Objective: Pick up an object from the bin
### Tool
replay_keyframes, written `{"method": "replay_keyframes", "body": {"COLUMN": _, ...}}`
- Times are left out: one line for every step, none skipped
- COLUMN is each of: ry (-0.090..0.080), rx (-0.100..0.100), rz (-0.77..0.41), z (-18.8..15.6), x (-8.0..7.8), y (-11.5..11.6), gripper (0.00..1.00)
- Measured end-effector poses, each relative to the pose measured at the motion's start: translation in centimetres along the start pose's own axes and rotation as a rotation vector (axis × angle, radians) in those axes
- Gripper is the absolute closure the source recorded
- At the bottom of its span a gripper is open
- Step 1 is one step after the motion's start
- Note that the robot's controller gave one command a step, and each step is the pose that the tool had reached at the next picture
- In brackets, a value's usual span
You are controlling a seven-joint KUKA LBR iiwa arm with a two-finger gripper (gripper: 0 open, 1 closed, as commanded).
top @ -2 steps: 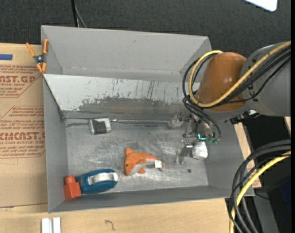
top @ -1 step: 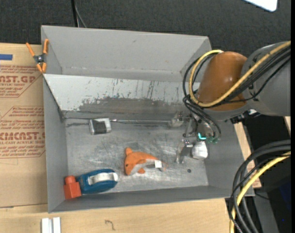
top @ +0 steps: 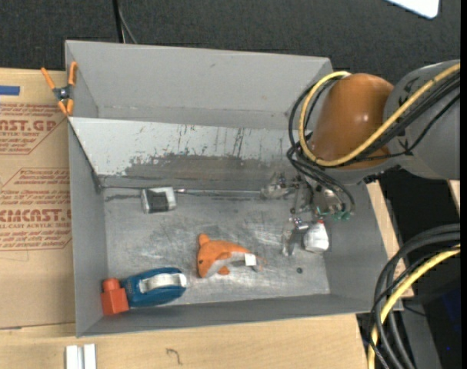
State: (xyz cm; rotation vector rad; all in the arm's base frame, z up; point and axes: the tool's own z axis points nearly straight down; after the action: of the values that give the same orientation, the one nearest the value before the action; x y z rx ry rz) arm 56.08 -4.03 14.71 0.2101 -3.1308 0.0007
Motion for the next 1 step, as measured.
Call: {"method": "replay_keyframes", "body": {"ry": -0.012, "rx": 0.002, "rz": -0.231, "z": 2.23, "x": 0.96, "y": 3.92, "gripper": 0.0}}
